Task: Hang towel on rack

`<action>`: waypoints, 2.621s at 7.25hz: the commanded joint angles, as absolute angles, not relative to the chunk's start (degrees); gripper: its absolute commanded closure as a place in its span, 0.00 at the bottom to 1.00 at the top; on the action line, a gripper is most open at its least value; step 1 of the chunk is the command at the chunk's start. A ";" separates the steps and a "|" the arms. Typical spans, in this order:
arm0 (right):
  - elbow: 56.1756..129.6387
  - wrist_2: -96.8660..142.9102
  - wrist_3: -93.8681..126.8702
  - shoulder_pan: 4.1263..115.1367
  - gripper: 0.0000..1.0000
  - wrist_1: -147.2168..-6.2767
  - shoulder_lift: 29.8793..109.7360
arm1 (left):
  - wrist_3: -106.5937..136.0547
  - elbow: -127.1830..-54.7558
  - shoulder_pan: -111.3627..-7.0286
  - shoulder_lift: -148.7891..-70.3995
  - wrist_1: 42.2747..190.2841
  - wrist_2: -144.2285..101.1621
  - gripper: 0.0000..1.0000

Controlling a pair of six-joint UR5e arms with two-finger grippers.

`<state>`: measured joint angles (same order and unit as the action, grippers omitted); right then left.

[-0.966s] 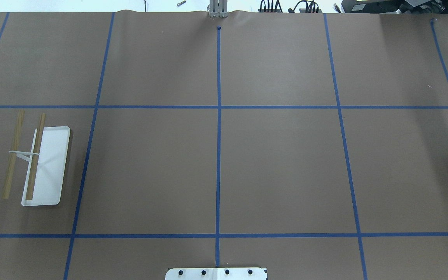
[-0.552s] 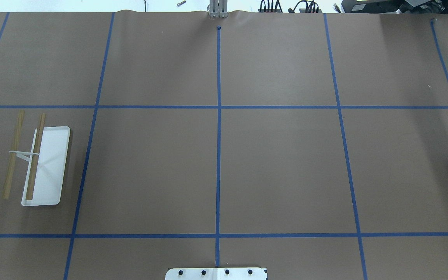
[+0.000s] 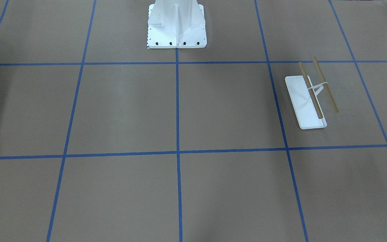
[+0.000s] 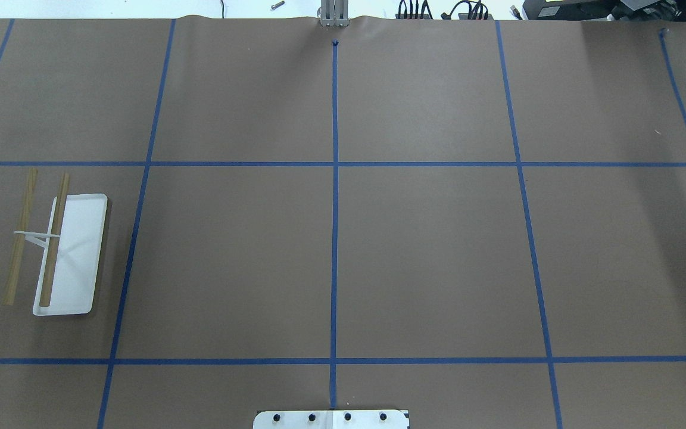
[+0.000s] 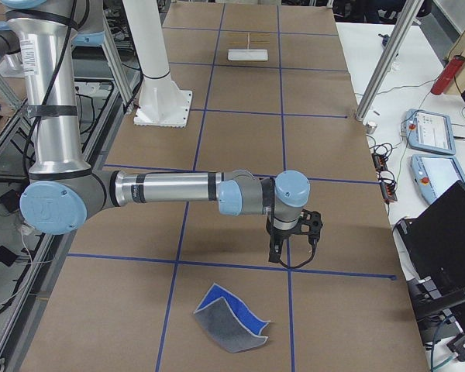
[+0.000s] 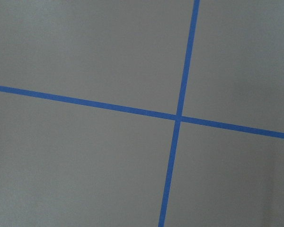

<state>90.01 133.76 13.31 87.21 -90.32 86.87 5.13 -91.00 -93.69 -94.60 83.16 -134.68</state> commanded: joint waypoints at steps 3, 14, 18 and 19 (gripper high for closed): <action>85.02 127.11 12.34 87.19 0.00 -84.25 88.66 | 5.36 -92.37 -93.34 -95.89 83.76 -131.31 0.01; 62.15 119.00 -0.09 90.79 0.00 -67.50 88.16 | 5.19 -96.24 -93.25 -90.35 91.93 -131.84 0.01; 58.27 119.79 -0.09 90.62 0.00 -67.50 85.52 | 5.01 -96.24 -93.25 -90.35 91.93 -131.84 0.01; 58.01 120.93 -0.09 90.53 0.00 -67.59 85.52 | 4.92 -96.24 -93.25 -90.35 91.93 -131.84 0.01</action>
<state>58.49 119.95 -0.09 90.60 -67.52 85.64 5.02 -96.23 -93.25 -90.35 91.93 -131.84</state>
